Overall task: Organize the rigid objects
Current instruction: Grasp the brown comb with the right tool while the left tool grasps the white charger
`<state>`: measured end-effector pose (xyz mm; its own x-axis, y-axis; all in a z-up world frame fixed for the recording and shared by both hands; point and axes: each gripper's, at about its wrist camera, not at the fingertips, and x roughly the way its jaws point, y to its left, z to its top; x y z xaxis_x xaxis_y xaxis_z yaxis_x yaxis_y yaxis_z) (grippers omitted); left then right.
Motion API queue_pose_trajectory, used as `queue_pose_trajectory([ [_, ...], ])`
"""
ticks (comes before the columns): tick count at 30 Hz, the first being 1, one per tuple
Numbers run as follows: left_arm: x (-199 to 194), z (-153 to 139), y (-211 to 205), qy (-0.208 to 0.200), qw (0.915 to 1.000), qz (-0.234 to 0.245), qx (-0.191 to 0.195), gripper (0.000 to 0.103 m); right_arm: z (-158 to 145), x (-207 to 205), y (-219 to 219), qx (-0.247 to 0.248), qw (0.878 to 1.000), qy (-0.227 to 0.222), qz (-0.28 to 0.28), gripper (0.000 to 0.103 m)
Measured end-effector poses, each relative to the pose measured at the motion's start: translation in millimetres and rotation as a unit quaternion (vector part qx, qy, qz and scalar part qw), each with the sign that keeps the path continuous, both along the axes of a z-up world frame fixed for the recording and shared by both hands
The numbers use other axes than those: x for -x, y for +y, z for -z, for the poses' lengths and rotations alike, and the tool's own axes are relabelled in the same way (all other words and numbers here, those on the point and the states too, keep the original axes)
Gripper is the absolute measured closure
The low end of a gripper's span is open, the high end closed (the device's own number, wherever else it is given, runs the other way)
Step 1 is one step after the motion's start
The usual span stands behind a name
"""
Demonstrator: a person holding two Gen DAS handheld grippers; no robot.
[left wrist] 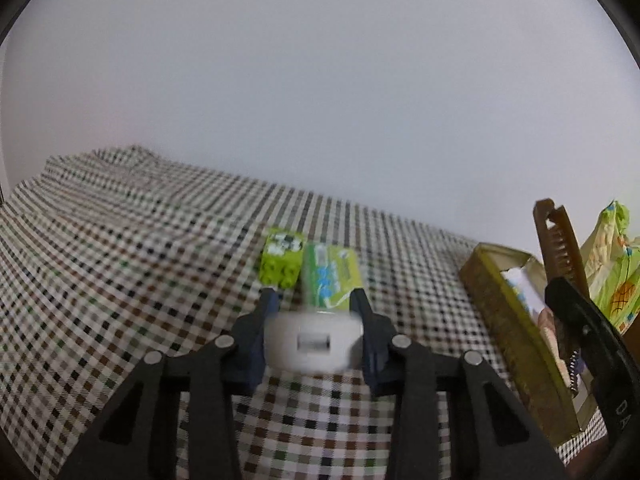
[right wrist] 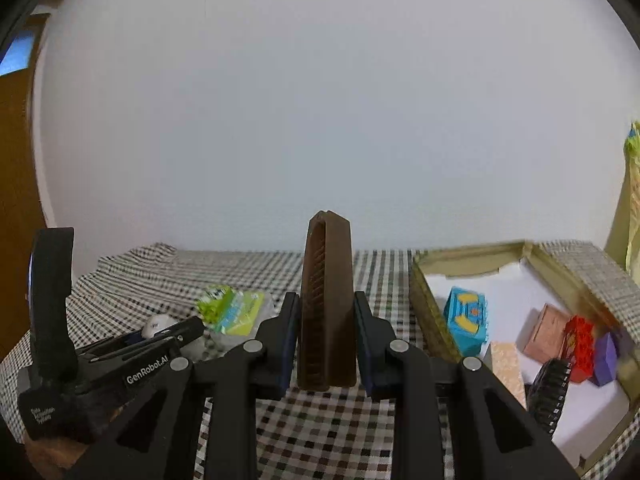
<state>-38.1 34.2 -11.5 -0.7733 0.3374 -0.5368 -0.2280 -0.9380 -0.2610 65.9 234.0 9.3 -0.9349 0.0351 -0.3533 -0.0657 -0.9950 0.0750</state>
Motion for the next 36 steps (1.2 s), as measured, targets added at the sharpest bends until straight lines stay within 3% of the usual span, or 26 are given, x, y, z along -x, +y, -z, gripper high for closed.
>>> queue_pose_trajectory([
  [2,-6,-4,4,0.019,0.9998,-0.002,0.003,0.076,-3,-7,-1,-0.009,1.000,0.017,-0.005,0.074],
  [3,-8,-6,7,0.029,0.9996,0.000,0.004,0.092,-5,-10,-1,-0.015,1.000,0.024,-0.006,0.074],
  [9,-17,-13,22,0.050,0.9986,0.009,0.009,0.091,-6,-19,2,-0.052,0.998,0.040,0.009,0.074],
  [14,-5,-14,0,0.025,0.9996,-0.003,-0.011,0.088,-4,-21,11,-0.058,0.997,0.037,0.023,0.074],
  [17,9,-14,-24,0.002,0.9995,-0.021,-0.023,0.075,-3,-20,13,-0.061,0.997,0.032,0.029,0.074],
  [18,12,-14,-29,-0.004,0.9994,-0.027,-0.023,0.067,-3,-18,14,-0.057,0.998,0.027,0.029,0.074],
  [19,13,-15,-31,-0.009,0.9992,-0.033,-0.018,0.056,-2,-16,15,-0.050,0.998,0.021,0.028,0.074],
  [22,17,-9,-24,-0.021,0.9993,-0.030,0.000,0.044,-2,-14,17,-0.041,0.999,0.016,0.029,0.074],
  [26,10,5,16,-0.037,0.9975,0.029,0.052,0.044,-3,-17,10,-0.043,0.998,0.019,0.032,0.074],
  [28,9,11,34,-0.041,0.9947,0.038,0.086,0.044,-3,-16,9,-0.042,0.998,0.016,0.032,0.074],
  [32,23,25,45,-0.085,0.9897,0.027,0.112,0.044,2,-14,20,-0.039,0.999,0.012,0.034,0.074],
  [34,31,37,43,-0.120,0.9862,0.026,0.111,0.065,3,-12,22,-0.038,0.999,0.010,0.035,0.074],
  [36,31,36,41,-0.117,0.9866,0.025,0.111,0.066,3,-10,21,-0.038,0.999,0.009,0.035,0.074],
])
